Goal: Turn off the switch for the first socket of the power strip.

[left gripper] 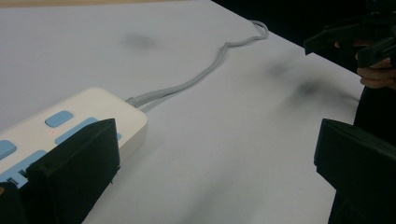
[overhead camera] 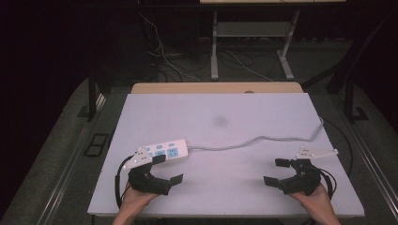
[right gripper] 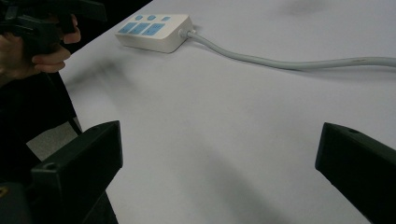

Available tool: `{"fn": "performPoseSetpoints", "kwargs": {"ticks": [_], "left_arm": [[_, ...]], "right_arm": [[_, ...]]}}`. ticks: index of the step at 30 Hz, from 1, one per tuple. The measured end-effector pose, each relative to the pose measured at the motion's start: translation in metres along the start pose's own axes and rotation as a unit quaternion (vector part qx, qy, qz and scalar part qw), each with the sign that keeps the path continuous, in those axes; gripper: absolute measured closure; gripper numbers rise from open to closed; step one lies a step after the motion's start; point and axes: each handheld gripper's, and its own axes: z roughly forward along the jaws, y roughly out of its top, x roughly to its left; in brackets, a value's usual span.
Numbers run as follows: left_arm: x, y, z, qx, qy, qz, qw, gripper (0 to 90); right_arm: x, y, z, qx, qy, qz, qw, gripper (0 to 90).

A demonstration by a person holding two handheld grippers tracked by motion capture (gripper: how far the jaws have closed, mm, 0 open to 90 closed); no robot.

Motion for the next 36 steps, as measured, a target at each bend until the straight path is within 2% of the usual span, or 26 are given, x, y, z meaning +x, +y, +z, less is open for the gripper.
{"fn": "performPoseSetpoints", "kwargs": {"ticks": [19,26,36], "left_arm": [[0.016,0.013,-0.004,0.035,0.009,-0.001,0.9993,0.0],[0.02,0.025,-0.006,0.053,0.015,0.011,0.9984,0.0],[0.024,0.034,-0.005,0.07,0.014,0.02,0.9972,0.0]], "right_arm": [[-0.002,-0.001,-0.001,0.001,-0.007,0.001,1.0,0.4],[-0.001,-0.001,-0.001,0.002,-0.007,0.001,1.0,0.4],[-0.001,-0.002,-0.001,0.004,-0.007,0.001,1.0,0.4]]}}
